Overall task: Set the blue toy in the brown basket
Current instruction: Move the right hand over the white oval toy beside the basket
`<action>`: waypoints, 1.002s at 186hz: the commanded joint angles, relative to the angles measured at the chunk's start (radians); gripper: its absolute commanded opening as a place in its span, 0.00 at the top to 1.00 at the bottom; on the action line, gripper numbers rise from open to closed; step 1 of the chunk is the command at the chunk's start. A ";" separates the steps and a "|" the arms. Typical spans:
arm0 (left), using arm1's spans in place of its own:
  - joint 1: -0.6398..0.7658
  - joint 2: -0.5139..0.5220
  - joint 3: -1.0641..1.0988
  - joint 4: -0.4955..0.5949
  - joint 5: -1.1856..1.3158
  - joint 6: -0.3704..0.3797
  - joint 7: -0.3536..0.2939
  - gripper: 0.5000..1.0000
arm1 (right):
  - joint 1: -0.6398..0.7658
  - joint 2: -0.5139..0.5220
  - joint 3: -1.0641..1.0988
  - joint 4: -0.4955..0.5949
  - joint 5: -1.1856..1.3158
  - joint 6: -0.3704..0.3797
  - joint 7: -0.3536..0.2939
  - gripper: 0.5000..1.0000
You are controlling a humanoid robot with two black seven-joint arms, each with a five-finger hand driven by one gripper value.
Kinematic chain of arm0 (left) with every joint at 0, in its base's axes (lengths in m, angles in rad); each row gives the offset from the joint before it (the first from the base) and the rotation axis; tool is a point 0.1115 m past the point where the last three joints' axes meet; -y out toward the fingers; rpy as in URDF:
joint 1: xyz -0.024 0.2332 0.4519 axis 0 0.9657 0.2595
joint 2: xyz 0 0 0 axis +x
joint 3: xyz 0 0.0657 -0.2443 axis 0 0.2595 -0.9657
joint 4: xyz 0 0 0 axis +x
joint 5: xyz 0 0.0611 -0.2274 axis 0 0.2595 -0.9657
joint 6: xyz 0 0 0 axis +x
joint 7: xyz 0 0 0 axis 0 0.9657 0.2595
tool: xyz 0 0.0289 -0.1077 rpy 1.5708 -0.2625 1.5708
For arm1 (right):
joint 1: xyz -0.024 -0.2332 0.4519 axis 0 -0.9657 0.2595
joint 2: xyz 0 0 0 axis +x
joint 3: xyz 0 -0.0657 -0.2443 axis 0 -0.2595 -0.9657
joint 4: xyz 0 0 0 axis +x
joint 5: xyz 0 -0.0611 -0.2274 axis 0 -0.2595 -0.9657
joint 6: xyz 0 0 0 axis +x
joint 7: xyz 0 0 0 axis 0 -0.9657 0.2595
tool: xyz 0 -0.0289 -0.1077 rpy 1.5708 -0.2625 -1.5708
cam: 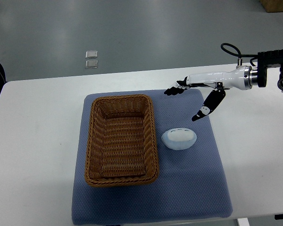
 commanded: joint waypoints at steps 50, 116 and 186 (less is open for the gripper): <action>0.000 0.000 0.000 0.000 0.000 0.000 0.000 0.00 | -0.009 0.049 -0.064 0.016 -0.143 -0.001 -0.067 0.23; 0.000 0.000 0.000 0.000 0.000 0.000 0.000 0.00 | -0.012 0.080 -0.118 0.027 -0.210 -0.037 -0.070 0.23; 0.000 0.000 -0.002 0.000 0.000 0.000 0.000 0.00 | -0.049 0.084 -0.124 0.027 -0.210 -0.080 -0.085 0.25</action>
